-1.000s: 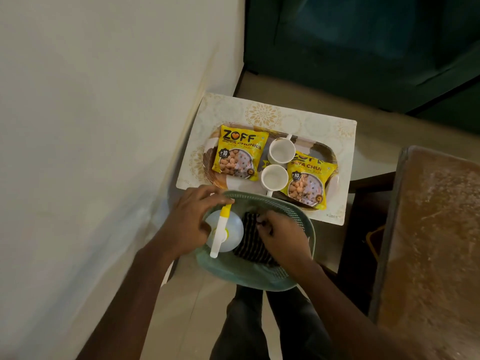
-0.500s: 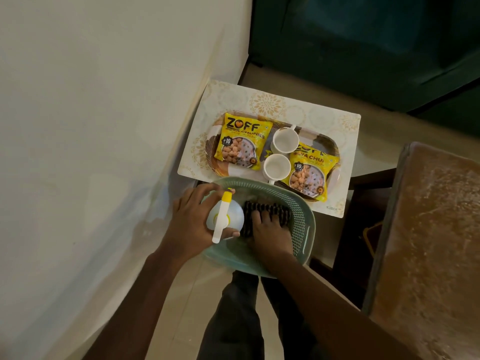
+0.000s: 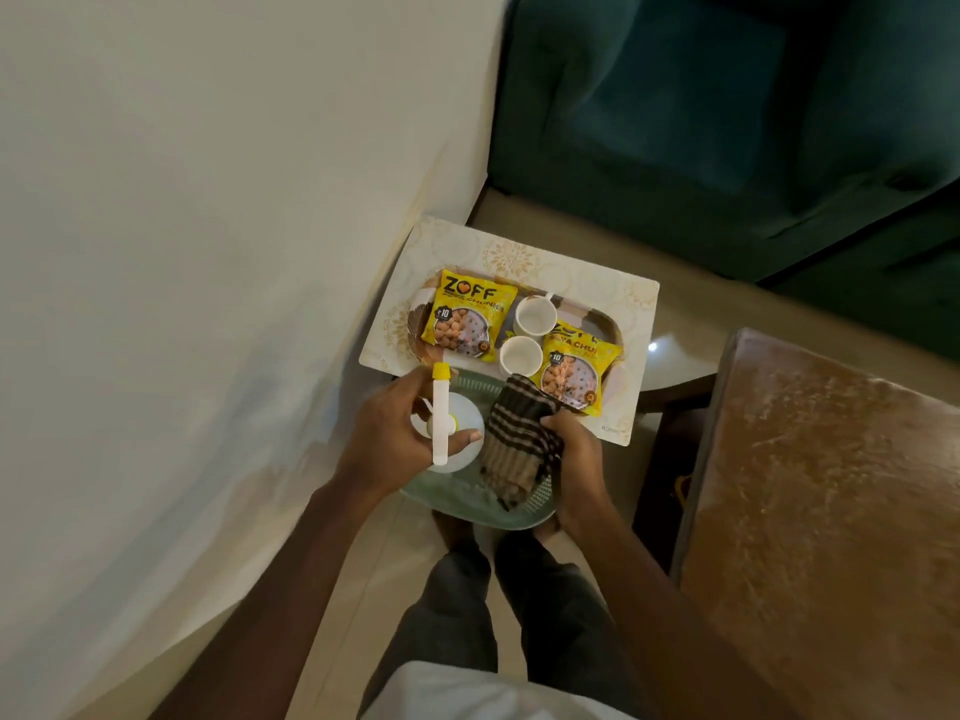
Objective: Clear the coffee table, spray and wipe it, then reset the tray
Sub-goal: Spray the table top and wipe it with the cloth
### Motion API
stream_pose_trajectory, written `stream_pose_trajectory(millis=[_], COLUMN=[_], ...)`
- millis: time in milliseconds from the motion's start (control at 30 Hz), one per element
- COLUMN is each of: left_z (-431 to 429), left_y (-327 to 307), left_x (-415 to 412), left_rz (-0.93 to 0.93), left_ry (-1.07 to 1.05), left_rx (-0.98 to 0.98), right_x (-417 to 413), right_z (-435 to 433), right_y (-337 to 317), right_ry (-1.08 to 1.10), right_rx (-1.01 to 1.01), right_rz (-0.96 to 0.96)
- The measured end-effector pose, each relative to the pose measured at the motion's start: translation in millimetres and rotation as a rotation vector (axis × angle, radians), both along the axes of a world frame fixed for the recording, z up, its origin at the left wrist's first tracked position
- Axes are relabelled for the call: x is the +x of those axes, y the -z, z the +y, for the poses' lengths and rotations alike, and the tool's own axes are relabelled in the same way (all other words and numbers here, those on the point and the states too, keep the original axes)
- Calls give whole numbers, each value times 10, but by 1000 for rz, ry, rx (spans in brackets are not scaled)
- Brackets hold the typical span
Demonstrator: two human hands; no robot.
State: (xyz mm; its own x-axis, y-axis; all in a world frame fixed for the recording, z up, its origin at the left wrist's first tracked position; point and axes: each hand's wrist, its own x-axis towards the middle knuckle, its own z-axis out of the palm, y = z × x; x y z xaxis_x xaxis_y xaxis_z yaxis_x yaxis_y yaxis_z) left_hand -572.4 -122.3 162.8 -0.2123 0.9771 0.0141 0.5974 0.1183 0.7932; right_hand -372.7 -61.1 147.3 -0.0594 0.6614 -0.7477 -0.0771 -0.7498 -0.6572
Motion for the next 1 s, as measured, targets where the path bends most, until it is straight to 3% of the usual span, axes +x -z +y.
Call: stream_pose_trajectory(millis=[100, 200, 500, 600, 700, 767, 867, 1000], left_z=[43, 95, 66, -43, -160, -249, -402, -610], left_y=[-379, -747, -1276, -1407, -1440, -1476, -1566, -1646], left_x=[84, 193, 655, 934, 1308, 1608, 2064, 2515], left_rz=[-52, -65, -101, -149, -75, -83, -173, -140], left_ry=[-15, -2, 83, 47, -9, -71, -121, -132], left_rx=[53, 117, 247, 234, 243, 221, 194, 195], right_x=[156, 315, 641, 861, 1140, 1345, 1730, 2301], right_z=[-55, -104, -191, -296, -423, -494, -580, -636], right_y=[-372, -692, -1639, -1798, -1788, -1765, -1736, -1707], right_ry=[224, 275, 203, 166, 144, 125, -76, -289], right_rx=[-182, -184, -171, -159, -60, 145, 533, 893], right_rz=[402, 626, 735, 632, 435, 230, -45, -337])
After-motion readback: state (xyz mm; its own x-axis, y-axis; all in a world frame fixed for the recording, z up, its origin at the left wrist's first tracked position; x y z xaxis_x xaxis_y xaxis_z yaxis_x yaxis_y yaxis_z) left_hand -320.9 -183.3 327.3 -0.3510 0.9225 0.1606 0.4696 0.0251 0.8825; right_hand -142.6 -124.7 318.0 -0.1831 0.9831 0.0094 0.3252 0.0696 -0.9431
